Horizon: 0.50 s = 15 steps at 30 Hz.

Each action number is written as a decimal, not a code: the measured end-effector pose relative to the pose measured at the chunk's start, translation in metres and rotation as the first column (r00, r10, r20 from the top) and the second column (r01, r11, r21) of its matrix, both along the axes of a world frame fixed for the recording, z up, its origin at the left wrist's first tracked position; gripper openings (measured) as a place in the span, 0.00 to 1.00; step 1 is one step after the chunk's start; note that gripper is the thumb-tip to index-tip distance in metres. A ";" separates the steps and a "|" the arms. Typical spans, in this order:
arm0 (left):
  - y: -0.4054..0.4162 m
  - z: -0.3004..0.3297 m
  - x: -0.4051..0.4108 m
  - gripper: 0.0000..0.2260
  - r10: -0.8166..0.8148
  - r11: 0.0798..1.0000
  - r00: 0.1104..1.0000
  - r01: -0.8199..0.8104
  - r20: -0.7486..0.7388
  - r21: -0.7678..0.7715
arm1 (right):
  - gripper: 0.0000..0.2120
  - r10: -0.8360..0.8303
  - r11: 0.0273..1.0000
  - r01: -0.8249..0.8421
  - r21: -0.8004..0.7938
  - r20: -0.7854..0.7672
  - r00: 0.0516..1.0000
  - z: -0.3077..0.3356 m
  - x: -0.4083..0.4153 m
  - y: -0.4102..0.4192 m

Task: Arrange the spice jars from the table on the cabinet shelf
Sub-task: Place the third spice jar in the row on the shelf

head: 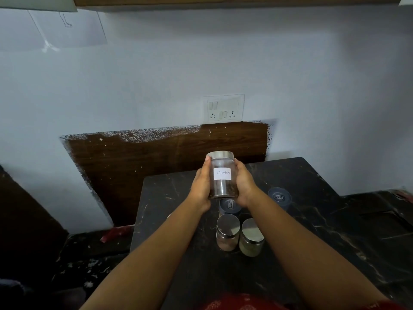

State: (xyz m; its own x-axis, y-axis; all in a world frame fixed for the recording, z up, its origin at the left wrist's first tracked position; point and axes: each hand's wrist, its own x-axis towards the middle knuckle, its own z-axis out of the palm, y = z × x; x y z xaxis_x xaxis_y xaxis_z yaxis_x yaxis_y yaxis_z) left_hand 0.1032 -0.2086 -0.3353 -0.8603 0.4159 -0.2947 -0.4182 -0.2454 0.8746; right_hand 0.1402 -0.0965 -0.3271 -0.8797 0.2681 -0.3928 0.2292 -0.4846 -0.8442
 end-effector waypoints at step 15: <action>0.007 0.019 0.006 0.32 0.034 0.997 0.997 -0.038 -0.074 -0.064 | 0.47 0.306 0.884 -0.232 0.406 -0.127 0.943 0.005 0.036 0.012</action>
